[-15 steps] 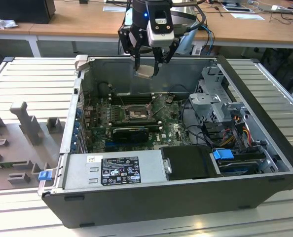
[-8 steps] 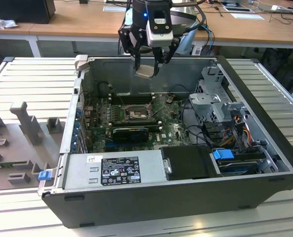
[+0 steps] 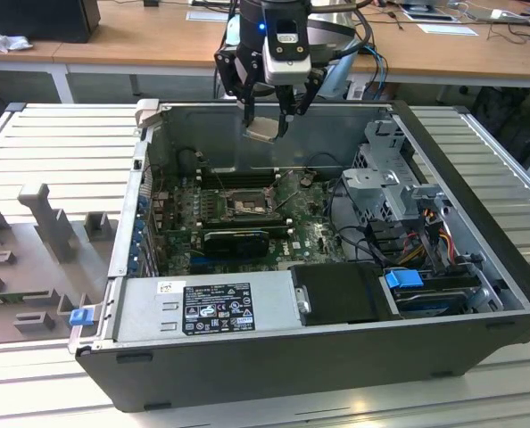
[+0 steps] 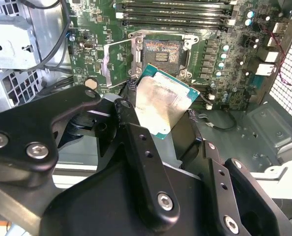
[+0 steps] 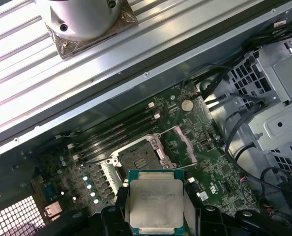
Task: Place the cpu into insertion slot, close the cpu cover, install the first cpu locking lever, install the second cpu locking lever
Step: 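Place the cpu into insertion slot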
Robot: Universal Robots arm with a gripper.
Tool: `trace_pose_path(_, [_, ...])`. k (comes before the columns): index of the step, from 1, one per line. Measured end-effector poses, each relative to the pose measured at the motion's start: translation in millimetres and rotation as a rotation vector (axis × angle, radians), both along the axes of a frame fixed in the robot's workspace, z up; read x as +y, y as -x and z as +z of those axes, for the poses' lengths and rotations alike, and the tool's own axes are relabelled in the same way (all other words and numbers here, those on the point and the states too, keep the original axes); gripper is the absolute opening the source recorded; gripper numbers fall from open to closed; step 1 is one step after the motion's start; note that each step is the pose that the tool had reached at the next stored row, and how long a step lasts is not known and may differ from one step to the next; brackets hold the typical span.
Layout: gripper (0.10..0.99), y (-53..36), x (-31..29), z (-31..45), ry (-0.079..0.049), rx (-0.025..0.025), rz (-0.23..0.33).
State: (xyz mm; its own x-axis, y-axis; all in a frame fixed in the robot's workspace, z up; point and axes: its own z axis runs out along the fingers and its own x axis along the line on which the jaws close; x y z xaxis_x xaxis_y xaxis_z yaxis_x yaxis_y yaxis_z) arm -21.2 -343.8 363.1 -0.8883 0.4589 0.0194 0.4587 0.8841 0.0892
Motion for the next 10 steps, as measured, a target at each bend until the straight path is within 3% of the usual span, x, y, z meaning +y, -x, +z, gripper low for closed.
trace_pose_path(10, [0.529,0.0,0.0,-0.2,0.000,0.0000,-0.026])
